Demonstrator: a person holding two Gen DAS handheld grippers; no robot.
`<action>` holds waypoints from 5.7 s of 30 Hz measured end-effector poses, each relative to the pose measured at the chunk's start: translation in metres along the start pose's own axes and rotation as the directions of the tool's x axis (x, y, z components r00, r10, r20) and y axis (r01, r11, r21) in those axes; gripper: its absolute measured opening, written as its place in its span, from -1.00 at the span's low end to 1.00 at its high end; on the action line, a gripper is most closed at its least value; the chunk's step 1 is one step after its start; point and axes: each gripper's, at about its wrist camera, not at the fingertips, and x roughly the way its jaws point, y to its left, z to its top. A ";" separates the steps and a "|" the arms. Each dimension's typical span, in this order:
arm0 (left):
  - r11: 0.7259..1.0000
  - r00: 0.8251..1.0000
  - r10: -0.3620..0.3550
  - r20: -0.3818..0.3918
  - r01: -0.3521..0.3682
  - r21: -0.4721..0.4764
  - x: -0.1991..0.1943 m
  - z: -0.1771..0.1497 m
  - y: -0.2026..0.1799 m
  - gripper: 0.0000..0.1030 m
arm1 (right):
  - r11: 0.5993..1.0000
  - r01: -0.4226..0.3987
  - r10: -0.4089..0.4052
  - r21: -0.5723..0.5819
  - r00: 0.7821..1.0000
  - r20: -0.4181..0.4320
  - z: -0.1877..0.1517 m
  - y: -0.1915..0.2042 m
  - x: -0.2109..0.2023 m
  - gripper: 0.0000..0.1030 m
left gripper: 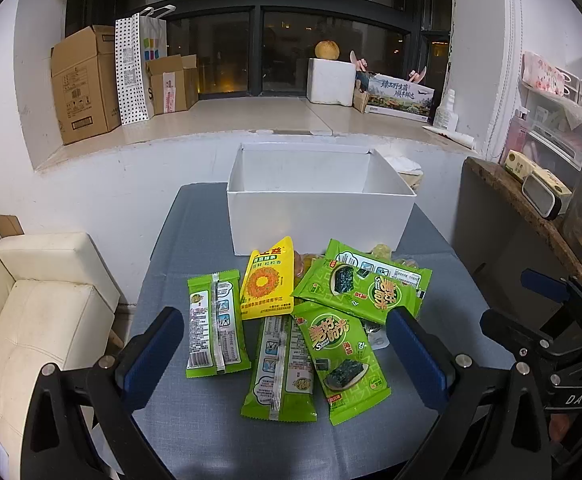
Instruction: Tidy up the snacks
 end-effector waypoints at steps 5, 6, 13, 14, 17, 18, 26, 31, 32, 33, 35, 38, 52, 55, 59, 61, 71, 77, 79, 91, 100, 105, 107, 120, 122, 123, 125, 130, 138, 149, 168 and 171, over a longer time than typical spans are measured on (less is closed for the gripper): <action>1.000 1.000 0.001 0.000 -0.001 0.001 0.000 0.000 0.000 1.00 | 1.000 0.003 -0.003 0.003 1.000 0.000 0.000 0.000 0.000 1.00; 1.000 1.000 0.001 0.000 -0.001 0.001 0.000 0.000 0.000 1.00 | 1.000 0.003 -0.003 0.003 1.000 0.001 0.001 0.000 0.000 1.00; 1.000 1.000 0.002 -0.001 -0.002 0.001 0.000 -0.001 0.000 1.00 | 1.000 0.002 -0.002 0.001 1.000 0.004 0.000 0.000 -0.001 1.00; 1.000 1.000 0.002 0.000 -0.002 0.001 0.000 -0.001 0.000 1.00 | 1.000 0.000 0.000 0.001 1.000 0.004 0.000 0.000 -0.001 1.00; 1.000 1.000 0.001 0.000 -0.001 0.001 0.000 -0.001 0.000 1.00 | 1.000 -0.001 0.001 0.000 1.000 0.004 0.001 0.000 -0.001 1.00; 1.000 1.000 0.002 -0.001 -0.002 0.001 0.000 -0.001 0.000 1.00 | 1.000 -0.001 0.001 0.000 1.000 0.003 0.000 0.000 -0.001 1.00; 1.000 1.000 0.001 -0.004 -0.001 -0.003 0.001 -0.001 0.003 1.00 | 1.000 -0.006 0.006 0.002 1.000 0.003 0.000 0.001 0.000 1.00; 1.000 1.000 0.000 -0.006 -0.001 -0.004 0.001 -0.001 0.004 1.00 | 1.000 -0.015 0.015 0.000 1.000 0.002 -0.001 0.002 0.001 1.00; 1.000 1.000 0.000 -0.007 0.000 -0.005 0.001 -0.001 0.004 1.00 | 1.000 -0.014 0.014 -0.001 1.000 0.000 -0.001 0.002 0.002 1.00; 1.000 1.000 -0.001 -0.009 0.001 -0.005 0.002 -0.002 0.005 1.00 | 1.000 -0.017 0.017 0.000 1.000 0.000 -0.001 0.002 0.002 1.00; 1.000 1.000 -0.003 -0.013 0.002 -0.009 0.003 -0.003 0.007 1.00 | 1.000 -0.026 0.026 0.002 1.000 0.001 -0.001 0.001 0.004 1.00; 1.000 1.000 -0.011 -0.013 0.011 -0.021 0.005 -0.004 0.010 1.00 | 1.000 -0.024 0.024 -0.013 1.000 0.006 0.000 0.000 0.009 1.00; 0.984 0.997 -0.059 -0.045 0.050 -0.173 0.032 -0.026 0.060 1.00 | 0.912 -0.218 0.138 -0.349 0.961 -0.239 0.022 0.017 0.150 1.00; 0.984 0.997 -0.057 -0.053 0.047 -0.171 0.036 -0.030 0.063 1.00 | 0.891 -0.229 0.117 -0.392 0.950 -0.290 0.024 0.019 0.171 1.00; 0.985 0.995 -0.071 -0.065 0.059 -0.164 0.040 -0.034 0.063 1.00 | 0.876 -0.243 0.095 -0.418 0.934 -0.344 0.021 0.018 0.192 1.00; 0.985 0.994 -0.080 -0.074 0.067 -0.161 0.042 -0.035 0.062 1.00 | 0.871 -0.249 0.097 -0.423 0.932 -0.348 0.020 0.018 0.193 0.97; 0.986 0.992 -0.084 -0.097 0.069 -0.150 0.050 -0.038 0.058 1.00 | 0.880 -0.246 0.121 -0.406 0.943 -0.309 0.026 0.008 0.172 0.49; 0.981 0.990 -0.059 -0.126 0.035 -0.189 0.081 -0.032 0.082 1.00 | 0.926 -0.165 0.116 -0.340 0.980 -0.159 0.036 -0.004 0.126 0.49; 0.975 0.985 -0.051 -0.164 0.013 -0.223 0.103 -0.028 0.092 1.00 | 0.943 -0.157 0.128 -0.295 0.985 -0.115 0.037 -0.009 0.106 0.49; 0.978 0.942 -0.005 -0.337 -0.065 -0.198 0.197 -0.034 0.105 0.64 | 0.963 -0.226 0.232 -0.144 0.972 0.028 0.014 -0.009 0.037 0.49; 0.986 0.959 0.015 -0.282 -0.060 -0.153 0.171 -0.034 0.101 0.26 | 0.968 -0.225 0.230 -0.113 0.972 0.037 0.007 -0.011 0.035 0.49; 0.992 0.991 -0.001 -0.137 -0.016 -0.128 0.121 -0.007 0.088 0.26 | 0.981 -0.181 0.187 -0.064 0.976 0.112 0.022 -0.020 0.026 0.49; 0.992 0.995 -0.033 -0.095 0.021 -0.125 0.113 0.016 0.082 0.26 | 0.991 -0.129 0.132 -0.031 0.983 0.124 0.040 -0.024 0.030 0.49; 0.993 0.993 -0.119 -0.007 0.119 -0.006 0.181 0.173 0.016 0.27 | 0.983 -0.051 0.038 0.177 0.996 0.079 0.168 -0.076 0.160 0.51; 0.993 0.993 -0.117 -0.019 0.117 -0.010 0.196 0.178 0.018 0.39 | 0.975 -0.068 0.059 0.214 0.997 0.047 0.173 -0.087 0.183 0.58; 0.996 0.995 -0.094 -0.033 0.093 -0.014 0.205 0.180 0.021 0.61 | 0.970 -0.081 0.074 0.231 0.997 0.038 0.176 -0.091 0.188 0.65; 0.997 0.996 -0.069 -0.058 0.067 -0.039 0.215 0.176 0.027 0.94 | 0.960 -0.082 0.077 0.268 0.997 0.029 0.177 -0.098 0.194 0.90; 0.995 0.996 -0.079 -0.050 0.075 -0.066 0.208 0.164 0.042 1.00 | 0.955 -0.126 0.099 0.267 0.989 0.112 0.170 -0.100 0.169 1.00; 0.995 0.994 -0.101 0.034 0.101 0.011 0.152 0.138 0.040 1.00 | 0.994 -0.112 0.108 0.011 0.975 0.195 0.152 -0.060 0.091 1.00; 0.992 0.991 -0.117 0.070 0.120 -0.033 0.052 0.022 0.031 1.00 | 0.985 -0.018 0.047 -0.172 0.985 0.167 0.046 -0.023 0.032 1.00; 0.986 0.988 -0.152 -0.030 0.149 -0.080 0.057 -0.039 0.028 1.00 | 0.955 -0.102 0.075 -0.280 0.992 -0.105 0.018 -0.029 0.155 1.00; 0.986 0.987 -0.150 -0.061 0.145 -0.079 0.065 -0.044 0.027 1.00 | 0.955 -0.122 0.074 -0.270 0.981 -0.180 0.016 -0.031 0.174 0.53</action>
